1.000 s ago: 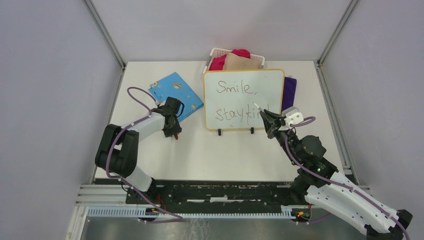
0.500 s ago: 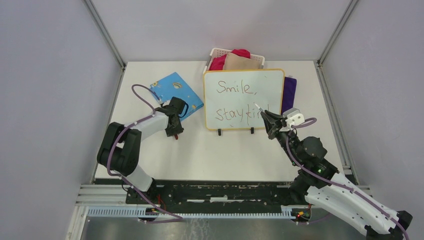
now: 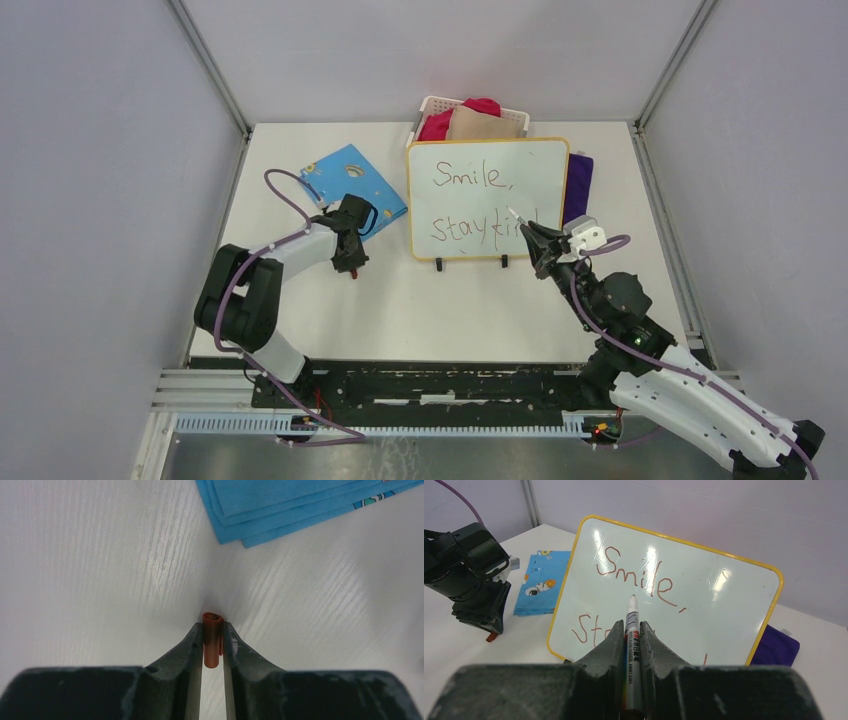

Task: Write a sentence on the whiteboard
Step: Close the whiteboard marker at the center of the board.

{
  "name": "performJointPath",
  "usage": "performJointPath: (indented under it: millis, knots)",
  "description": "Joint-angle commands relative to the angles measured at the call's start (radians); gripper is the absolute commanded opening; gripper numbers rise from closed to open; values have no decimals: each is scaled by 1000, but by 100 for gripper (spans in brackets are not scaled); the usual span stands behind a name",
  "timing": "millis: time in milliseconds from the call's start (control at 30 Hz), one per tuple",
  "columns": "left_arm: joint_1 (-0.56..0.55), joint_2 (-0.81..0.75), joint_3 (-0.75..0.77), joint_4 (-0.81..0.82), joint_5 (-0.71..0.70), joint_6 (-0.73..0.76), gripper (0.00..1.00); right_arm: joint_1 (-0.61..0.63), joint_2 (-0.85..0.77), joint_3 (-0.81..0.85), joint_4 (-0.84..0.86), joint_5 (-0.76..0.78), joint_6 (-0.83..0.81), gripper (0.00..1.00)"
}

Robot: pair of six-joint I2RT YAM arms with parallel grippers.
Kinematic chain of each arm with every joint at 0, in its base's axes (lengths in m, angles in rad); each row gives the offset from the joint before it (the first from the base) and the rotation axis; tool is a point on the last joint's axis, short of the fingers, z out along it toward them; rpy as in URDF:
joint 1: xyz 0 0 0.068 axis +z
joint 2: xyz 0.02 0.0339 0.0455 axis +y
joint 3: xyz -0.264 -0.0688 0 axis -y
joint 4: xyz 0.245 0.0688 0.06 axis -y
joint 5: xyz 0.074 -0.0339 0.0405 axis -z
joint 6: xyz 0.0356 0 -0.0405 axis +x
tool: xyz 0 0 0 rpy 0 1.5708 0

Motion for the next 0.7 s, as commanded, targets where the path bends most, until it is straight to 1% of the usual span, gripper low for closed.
performJointPath:
  millis: [0, 100, 167, 200, 433, 667]
  knots:
    - [-3, 11, -38, -23, 10, -18, 24, 2, 2, 23, 21, 8, 1, 0]
    - [-3, 0, -38, -22, 17, -16, 16, 0, 3, 23, 18, 9, 1, 0]
    - [-3, -19, -36, -22, 26, -14, 5, 1, 6, 25, 15, 11, 1, 0]
    - [-3, -29, -34, -22, 32, -12, 2, 1, 8, 24, 14, 12, 1, 0]
    - [-3, -130, 24, -73, 38, -22, 2, 3, 12, 33, 9, 13, 1, 0]
    - [-3, -320, 118, -105, 61, -46, 2, 1, 39, 66, 0, 31, -32, 0]
